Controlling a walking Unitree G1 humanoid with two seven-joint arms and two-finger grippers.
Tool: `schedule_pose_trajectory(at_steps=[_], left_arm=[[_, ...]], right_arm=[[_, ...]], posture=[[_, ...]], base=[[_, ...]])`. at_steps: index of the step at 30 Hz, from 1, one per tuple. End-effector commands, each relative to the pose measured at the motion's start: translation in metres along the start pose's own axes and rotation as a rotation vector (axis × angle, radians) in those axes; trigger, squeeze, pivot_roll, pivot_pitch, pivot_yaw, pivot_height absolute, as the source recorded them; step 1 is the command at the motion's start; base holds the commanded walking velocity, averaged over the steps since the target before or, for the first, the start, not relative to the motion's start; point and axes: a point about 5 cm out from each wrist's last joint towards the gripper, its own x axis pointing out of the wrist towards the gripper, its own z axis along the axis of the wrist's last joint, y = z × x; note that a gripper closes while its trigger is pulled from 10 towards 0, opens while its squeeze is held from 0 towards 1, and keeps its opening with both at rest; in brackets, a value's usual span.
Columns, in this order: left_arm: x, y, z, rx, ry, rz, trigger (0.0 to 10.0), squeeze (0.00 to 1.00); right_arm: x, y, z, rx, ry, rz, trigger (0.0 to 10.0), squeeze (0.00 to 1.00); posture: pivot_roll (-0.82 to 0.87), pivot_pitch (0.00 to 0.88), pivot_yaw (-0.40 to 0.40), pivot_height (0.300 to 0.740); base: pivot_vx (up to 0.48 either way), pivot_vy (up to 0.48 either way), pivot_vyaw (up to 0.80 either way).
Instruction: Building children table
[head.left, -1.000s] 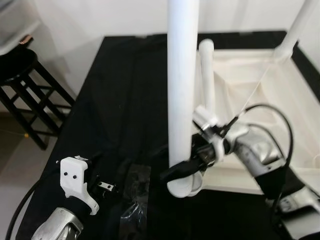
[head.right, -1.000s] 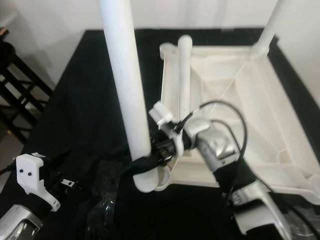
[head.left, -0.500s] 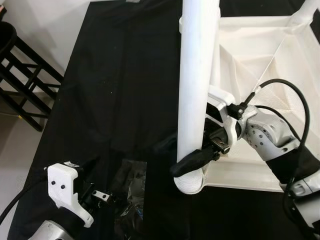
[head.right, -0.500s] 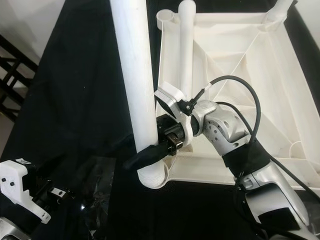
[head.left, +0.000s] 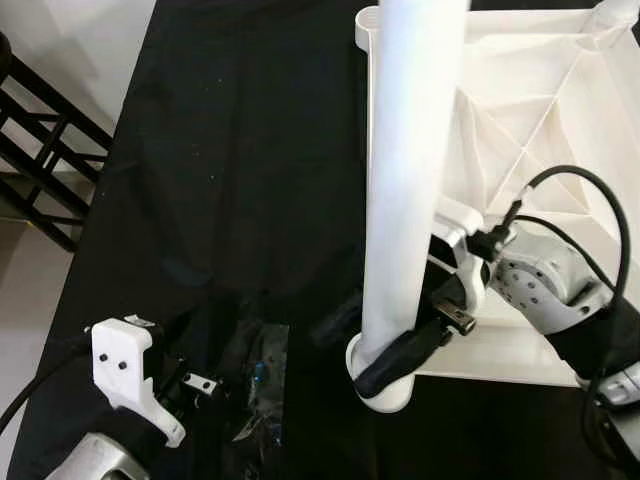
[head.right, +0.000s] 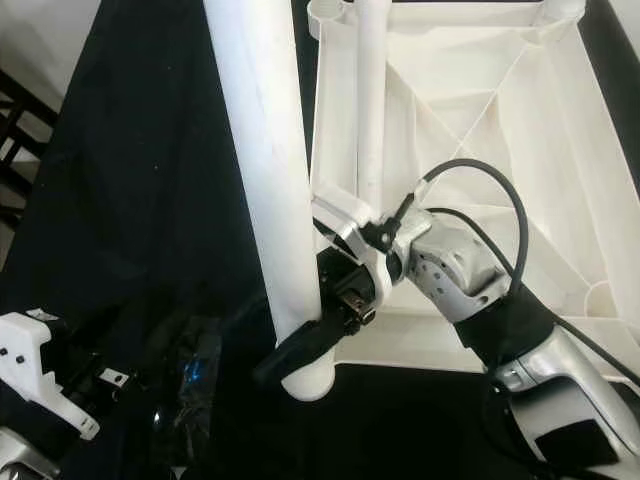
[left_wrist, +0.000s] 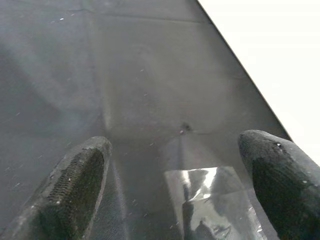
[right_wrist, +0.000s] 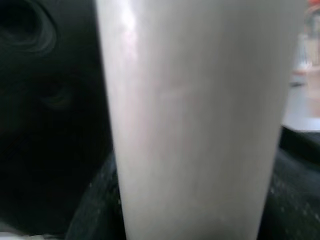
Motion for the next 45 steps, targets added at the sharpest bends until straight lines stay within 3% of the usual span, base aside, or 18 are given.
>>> schedule_pose_trajectory(at_steps=[1, 7, 16, 22, 26, 32, 40, 45], left_arm=[[-0.002, 0.004, -0.005, 0.005, 0.043, 0.013, 10.0, 0.00], [0.003, 0.006, -0.006, 0.004, 0.034, 0.012, 10.0, 0.00], [0.006, 0.005, -0.006, -0.001, 0.024, 0.011, 10.0, 0.00], [0.007, 0.005, -0.006, -0.006, 0.019, 0.009, 10.0, 0.00], [0.006, 0.005, -0.005, -0.008, 0.020, 0.008, 10.0, 0.00], [0.006, 0.006, -0.006, -0.010, 0.023, 0.007, 10.0, 0.00], [0.005, 0.006, -0.006, -0.012, 0.029, 0.005, 10.0, 0.00], [0.005, 0.006, -0.008, -0.015, 0.033, 0.001, 10.0, 0.00]], right_arm=[[0.007, -0.002, -0.037, 0.043, 0.130, -0.014, 10.0, 0.00], [0.007, -0.003, -0.045, -0.013, 0.212, -0.015, 10.0, 0.00], [0.015, 0.003, -0.052, -0.040, 0.206, 0.001, 10.0, 0.00], [0.025, 0.012, -0.066, 0.007, 0.105, -0.018, 10.0, 0.00], [0.025, 0.007, -0.065, 0.056, 0.004, -0.085, 10.0, 0.00], [0.022, 0.005, -0.065, 0.111, -0.059, -0.118, 10.0, 0.00], [0.022, 0.007, -0.072, 0.096, -0.004, -0.143, 10.0, 0.00], [0.025, 0.010, -0.074, 0.054, 0.088, -0.167, 10.0, 0.00]], posture=[[0.07, 0.397, 0.053, 0.740], [0.05, 0.383, 0.038, 0.740], [0.05, 0.379, 0.023, 0.740], [0.05, 0.383, 0.024, 0.740], [0.05, 0.382, 0.028, 0.740], [0.06, 0.380, 0.035, 0.740], [0.05, 0.371, 0.043, 0.740], [0.05, 0.361, 0.048, 0.740]], base=[[0.000, 0.000, 0.00], [0.000, 0.000, 0.00], [0.000, 0.000, 0.00], [0.000, 0.000, 0.00], [0.000, 0.000, 0.00], [0.000, 0.000, 0.00], [0.000, 0.000, 0.00], [0.000, 0.000, 0.00]])
